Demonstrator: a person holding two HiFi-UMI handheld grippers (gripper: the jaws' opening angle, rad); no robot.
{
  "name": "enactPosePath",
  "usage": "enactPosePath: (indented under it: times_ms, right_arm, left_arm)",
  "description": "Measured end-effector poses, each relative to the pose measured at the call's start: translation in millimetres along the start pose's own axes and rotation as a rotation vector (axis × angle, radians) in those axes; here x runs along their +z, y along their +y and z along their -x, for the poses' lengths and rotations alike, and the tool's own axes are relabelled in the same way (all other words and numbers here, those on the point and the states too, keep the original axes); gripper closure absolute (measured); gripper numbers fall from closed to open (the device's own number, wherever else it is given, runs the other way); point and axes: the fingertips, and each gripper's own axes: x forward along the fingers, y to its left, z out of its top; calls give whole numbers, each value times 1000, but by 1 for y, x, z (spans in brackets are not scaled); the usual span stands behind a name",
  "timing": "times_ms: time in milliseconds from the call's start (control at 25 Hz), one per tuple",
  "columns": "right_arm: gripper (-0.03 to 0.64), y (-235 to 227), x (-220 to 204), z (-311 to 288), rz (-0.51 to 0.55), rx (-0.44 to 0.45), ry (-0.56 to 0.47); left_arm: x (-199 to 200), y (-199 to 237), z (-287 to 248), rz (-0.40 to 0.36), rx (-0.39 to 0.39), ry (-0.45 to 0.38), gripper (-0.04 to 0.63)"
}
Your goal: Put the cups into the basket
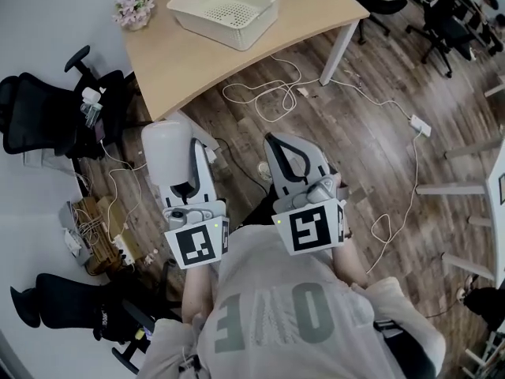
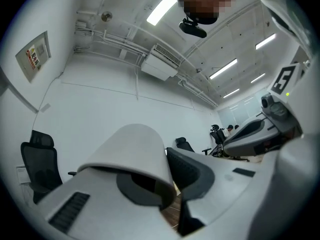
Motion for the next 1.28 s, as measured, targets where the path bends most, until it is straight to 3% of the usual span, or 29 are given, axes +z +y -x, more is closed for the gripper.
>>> enactPosePath:
  times_ms: [400, 640, 880, 1280]
  right_arm:
    - [619, -65, -8, -96, 74, 79, 61]
    - [619, -106, -14, -150, 81, 115, 71]
    - [620, -127, -11, -190, 139, 139, 76]
    - [619, -126, -12, -239, 189, 158, 97]
  left_arm:
    - [-28, -9, -127, 70, -28, 49, 549]
    - [-36, 12, -185, 92, 29, 44, 549]
    - [-52, 37, -211, 112, 100, 55, 551]
    - [-57, 73, -211, 91, 162, 61, 549]
